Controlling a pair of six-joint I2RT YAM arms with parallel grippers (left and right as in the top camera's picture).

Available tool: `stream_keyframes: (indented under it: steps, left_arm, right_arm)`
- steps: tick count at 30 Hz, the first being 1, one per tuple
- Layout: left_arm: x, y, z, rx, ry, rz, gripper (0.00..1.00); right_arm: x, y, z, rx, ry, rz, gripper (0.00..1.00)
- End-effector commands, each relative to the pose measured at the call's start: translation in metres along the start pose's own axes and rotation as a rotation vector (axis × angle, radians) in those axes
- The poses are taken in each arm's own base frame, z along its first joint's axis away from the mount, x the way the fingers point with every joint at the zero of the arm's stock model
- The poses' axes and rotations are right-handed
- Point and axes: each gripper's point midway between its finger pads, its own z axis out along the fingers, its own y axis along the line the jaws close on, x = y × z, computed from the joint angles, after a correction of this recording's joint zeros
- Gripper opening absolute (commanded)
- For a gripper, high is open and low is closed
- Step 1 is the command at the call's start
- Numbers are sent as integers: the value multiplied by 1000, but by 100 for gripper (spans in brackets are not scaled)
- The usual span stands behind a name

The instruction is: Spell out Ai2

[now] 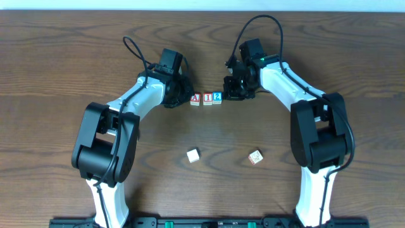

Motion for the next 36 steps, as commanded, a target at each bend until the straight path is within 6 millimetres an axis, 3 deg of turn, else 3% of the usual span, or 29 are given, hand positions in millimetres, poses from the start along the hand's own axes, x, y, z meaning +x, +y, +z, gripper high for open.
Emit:
stream_keyframes:
  steps: [1, 36]
  left_arm:
    - [4, 0, 3, 1, 17, 6, 6]
    - [11, 4, 3, -14, 43, -38, 6]
  right_arm:
    - [5, 6, 8, -7, 23, 3, 2]
    - [9, 9, 9, -6, 37, 1, 2]
